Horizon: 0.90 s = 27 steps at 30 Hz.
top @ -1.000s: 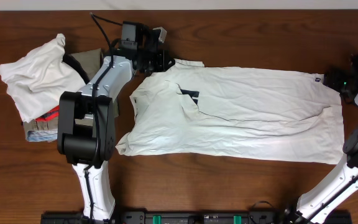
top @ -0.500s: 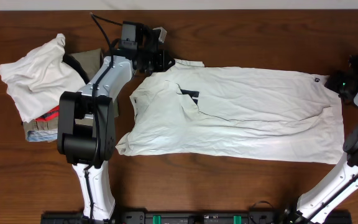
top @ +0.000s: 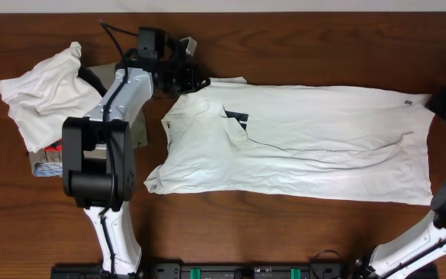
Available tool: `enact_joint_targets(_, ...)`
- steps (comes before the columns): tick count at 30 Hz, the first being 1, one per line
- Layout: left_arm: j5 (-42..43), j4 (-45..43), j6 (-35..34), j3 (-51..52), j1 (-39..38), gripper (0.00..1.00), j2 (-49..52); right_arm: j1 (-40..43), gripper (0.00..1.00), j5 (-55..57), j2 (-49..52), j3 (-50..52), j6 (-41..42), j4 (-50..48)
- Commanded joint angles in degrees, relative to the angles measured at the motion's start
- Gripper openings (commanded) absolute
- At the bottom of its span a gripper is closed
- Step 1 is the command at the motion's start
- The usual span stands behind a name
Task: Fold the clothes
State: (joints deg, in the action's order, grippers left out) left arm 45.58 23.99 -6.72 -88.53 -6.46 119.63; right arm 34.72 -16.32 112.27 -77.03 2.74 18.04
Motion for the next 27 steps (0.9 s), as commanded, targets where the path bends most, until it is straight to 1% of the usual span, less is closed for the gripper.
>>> enact_joint_targets(1,4.76,1.36,1.62,0.15,-0.13,0.06,-4.68,-0.28,0.01,-0.83,-2.12,0.24,0.63,2.67)
enact_joint_targets(6,4.76,6.16,1.66,0.15,-0.04,0.06,-6.78,-0.24,0.03,-4.98,-2.40,0.24,0.63,8.87)
enact_joint_targets(12,4.44,14.45,3.17,0.17,-0.02,0.06,-7.23,-0.13,0.04,-5.60,-2.45,0.24,0.61,16.48)
enact_joint_targets(18,-3.74,21.57,5.81,0.17,-0.02,0.06,-7.23,1.20,0.02,-5.57,-2.45,0.24,0.83,21.07)
enact_joint_targets(21,-4.28,23.45,7.17,0.17,-0.04,0.06,-7.23,2.99,0.02,-5.57,-2.45,0.24,2.54,22.05)
enact_joint_targets(27,-4.28,24.41,7.15,0.17,-0.02,0.06,-7.23,7.28,0.02,-5.81,-2.45,0.24,5.88,23.67)
